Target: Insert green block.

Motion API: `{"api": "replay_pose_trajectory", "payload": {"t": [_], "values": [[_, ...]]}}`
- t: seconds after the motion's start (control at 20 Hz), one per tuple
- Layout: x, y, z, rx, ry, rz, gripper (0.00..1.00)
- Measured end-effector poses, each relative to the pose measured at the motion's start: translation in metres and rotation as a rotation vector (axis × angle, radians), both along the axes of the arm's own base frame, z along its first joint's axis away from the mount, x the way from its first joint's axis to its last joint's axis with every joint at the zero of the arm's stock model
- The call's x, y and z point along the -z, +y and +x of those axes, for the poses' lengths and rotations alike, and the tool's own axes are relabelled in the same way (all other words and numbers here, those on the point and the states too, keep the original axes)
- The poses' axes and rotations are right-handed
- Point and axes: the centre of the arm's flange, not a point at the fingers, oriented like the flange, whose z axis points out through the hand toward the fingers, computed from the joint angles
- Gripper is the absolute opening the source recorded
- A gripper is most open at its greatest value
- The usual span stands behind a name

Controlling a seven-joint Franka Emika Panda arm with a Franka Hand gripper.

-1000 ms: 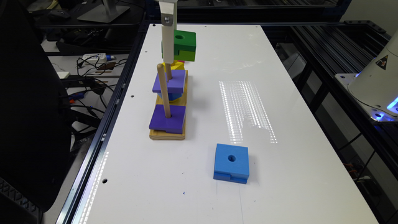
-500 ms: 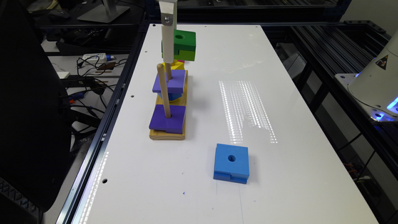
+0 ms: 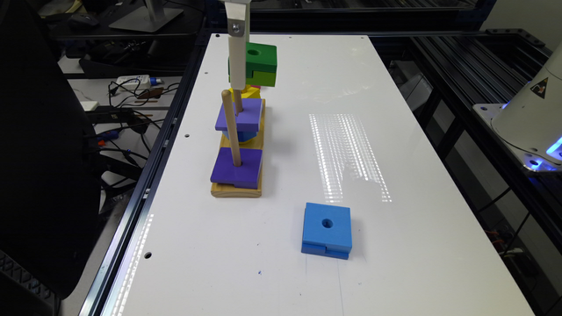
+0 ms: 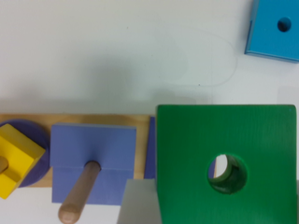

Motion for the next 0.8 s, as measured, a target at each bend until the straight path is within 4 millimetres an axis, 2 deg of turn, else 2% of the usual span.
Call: {"api": "replay_pose_trajectory", "payload": {"t": [0.4, 0.8], "values": [[-0.0003, 0.0048, -0.0009, -0.005, 0.000, 0.002, 0.00], [-0.0002, 0.0012, -0.0002, -0.002, 0.000, 0.001, 0.00]]}}
